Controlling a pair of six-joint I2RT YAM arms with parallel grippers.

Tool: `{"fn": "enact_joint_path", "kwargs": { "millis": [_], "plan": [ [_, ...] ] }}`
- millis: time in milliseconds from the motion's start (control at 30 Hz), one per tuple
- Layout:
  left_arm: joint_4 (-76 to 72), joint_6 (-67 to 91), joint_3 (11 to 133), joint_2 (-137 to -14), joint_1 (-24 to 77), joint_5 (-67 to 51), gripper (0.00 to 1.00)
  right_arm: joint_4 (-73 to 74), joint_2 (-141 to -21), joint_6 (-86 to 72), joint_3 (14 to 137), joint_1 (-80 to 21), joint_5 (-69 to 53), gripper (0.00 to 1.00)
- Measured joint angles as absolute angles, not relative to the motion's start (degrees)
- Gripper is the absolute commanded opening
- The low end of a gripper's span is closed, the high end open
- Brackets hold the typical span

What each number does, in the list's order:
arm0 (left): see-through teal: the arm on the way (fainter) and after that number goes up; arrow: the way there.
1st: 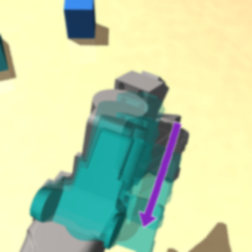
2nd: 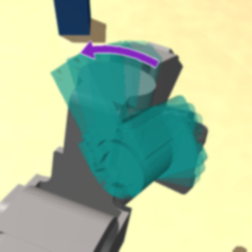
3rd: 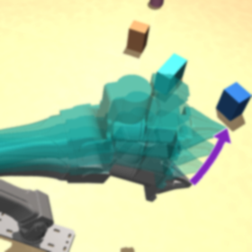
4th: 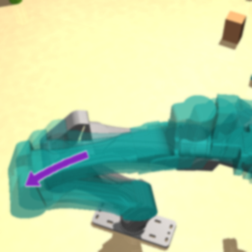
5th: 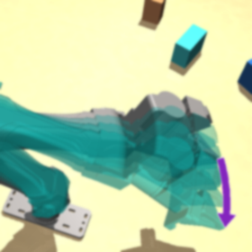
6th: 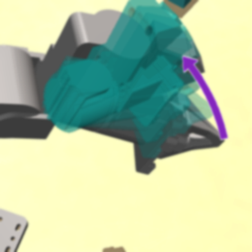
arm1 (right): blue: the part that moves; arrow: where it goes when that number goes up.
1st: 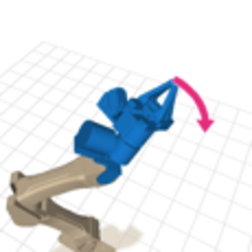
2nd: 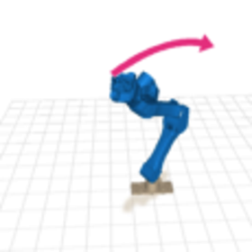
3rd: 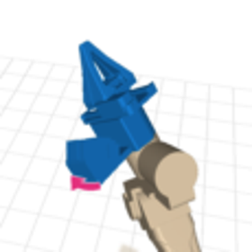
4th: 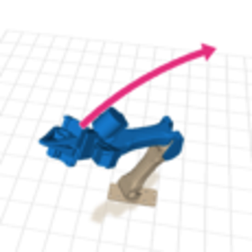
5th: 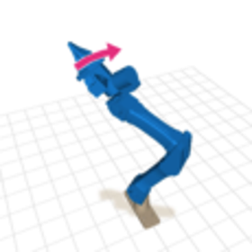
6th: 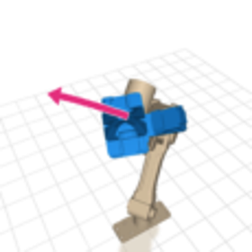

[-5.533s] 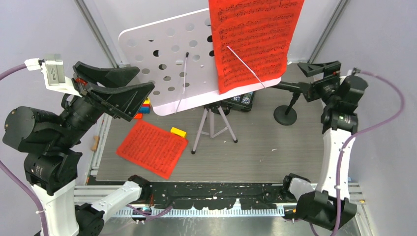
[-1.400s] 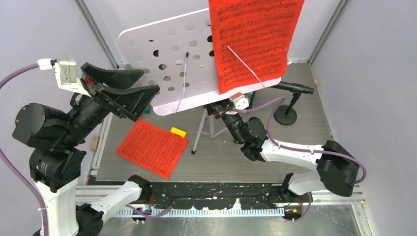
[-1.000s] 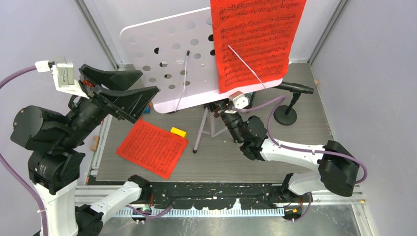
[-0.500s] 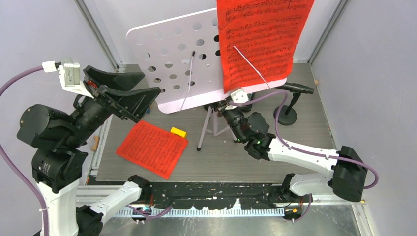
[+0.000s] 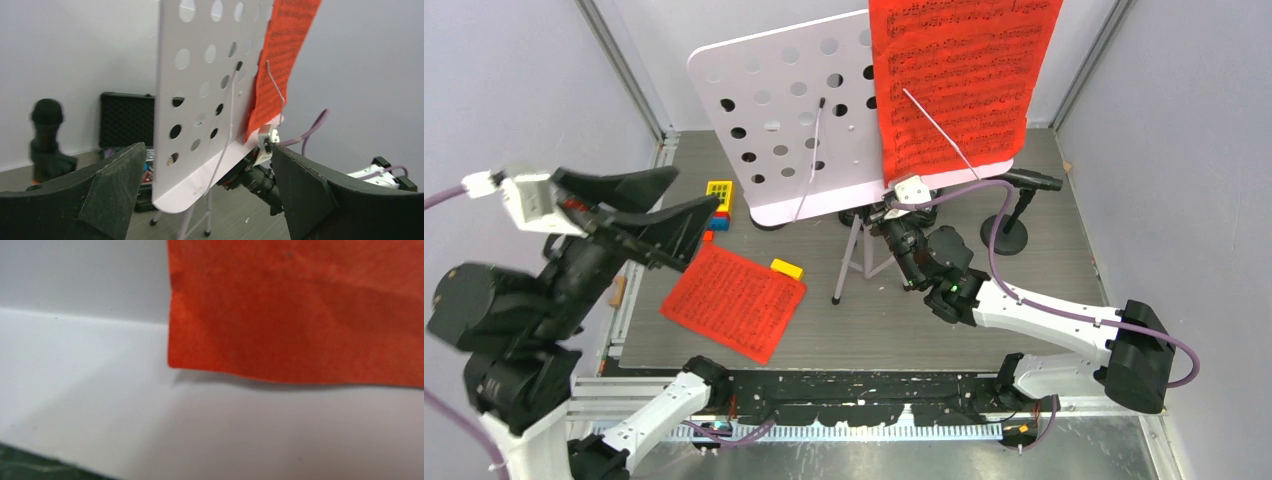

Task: Pack up the instrument practice props
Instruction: Move the music stand to the center of the board.

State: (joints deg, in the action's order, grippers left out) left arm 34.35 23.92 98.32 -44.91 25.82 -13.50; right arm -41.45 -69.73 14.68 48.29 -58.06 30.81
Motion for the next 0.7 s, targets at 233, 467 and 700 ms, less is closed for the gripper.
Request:
{"fn": "enact_joint_path", "kwargs": {
  "millis": [233,467,700],
  "plan": [
    [40.95,23.49,93.03,-35.99,25.82,-2.57,1.00,-41.08,-69.73,14.24,48.47,-58.06,31.57,0.00],
    [42.81,32.51,62.76,-21.45,25.82,-0.95,0.99,-38.98,-69.73,13.32,49.52,-58.06,32.75,0.00],
    [35.31,37.04,39.92,-14.20,25.85,-6.07,1.00,-37.34,-69.73,12.23,50.30,-58.06,32.97,0.00]
  ]
}}
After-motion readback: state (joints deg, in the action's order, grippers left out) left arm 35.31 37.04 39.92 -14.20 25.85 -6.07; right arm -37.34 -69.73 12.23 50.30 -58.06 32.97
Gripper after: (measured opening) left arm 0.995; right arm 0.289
